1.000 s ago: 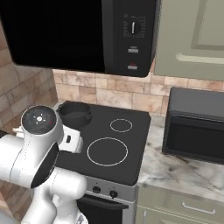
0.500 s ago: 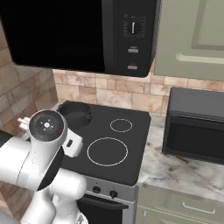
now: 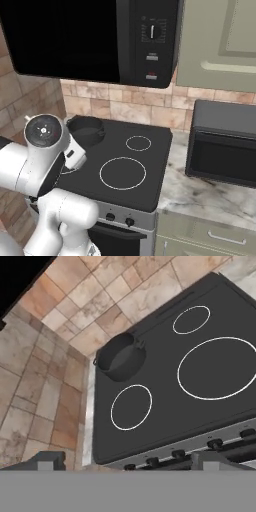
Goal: Move the pot and pan from the stove into the sink.
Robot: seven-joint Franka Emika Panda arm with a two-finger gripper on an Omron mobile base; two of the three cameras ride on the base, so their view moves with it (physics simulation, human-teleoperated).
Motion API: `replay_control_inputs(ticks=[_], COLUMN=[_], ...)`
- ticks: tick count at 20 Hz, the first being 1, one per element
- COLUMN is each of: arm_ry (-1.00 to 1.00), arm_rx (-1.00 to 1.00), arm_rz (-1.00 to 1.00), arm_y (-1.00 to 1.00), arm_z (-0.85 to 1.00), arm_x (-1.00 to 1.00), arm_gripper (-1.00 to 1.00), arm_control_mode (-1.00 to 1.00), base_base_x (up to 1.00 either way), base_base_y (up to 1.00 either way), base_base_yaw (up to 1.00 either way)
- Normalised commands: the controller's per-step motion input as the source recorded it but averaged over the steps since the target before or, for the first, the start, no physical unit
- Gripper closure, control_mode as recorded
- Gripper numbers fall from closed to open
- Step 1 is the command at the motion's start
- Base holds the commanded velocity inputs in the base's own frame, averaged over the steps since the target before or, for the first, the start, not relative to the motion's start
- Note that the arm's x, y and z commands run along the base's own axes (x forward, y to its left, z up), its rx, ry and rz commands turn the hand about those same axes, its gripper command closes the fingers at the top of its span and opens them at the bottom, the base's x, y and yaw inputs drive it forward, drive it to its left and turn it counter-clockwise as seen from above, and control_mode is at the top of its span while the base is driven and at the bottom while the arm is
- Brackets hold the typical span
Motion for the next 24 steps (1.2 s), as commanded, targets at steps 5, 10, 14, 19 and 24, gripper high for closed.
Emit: replay_control_inputs(ticks=[5, 10, 14, 19, 24], arm_ry=[0.00, -0.01, 0.00, 0.00, 0.01], arm_rx=[0.10, 0.11, 0.10, 0.08, 0.05], arm_rz=[-0.14, -0.07, 0.00, 0.00, 0.00], arm_y=[0.26, 0.13, 0.03, 0.00, 0.05], arm_z=[-0.09, -0.07, -0.03, -0.12, -0.29], arm_x=[0.43, 0.16, 0.00, 0.02, 0.15], arm_gripper=[-1.00, -1.00, -1.00, -1.00, -1.00], arm_control_mode=[-1.00, -1.00, -1.00, -1.00, -1.00], base_base_x=[0.00, 0.00, 0.00, 0.00, 0.00], base_base_y=[0.00, 0.00, 0.00, 0.00, 0.00], base_base_yaw=[0.00, 0.00, 0.00, 0.00, 0.00])
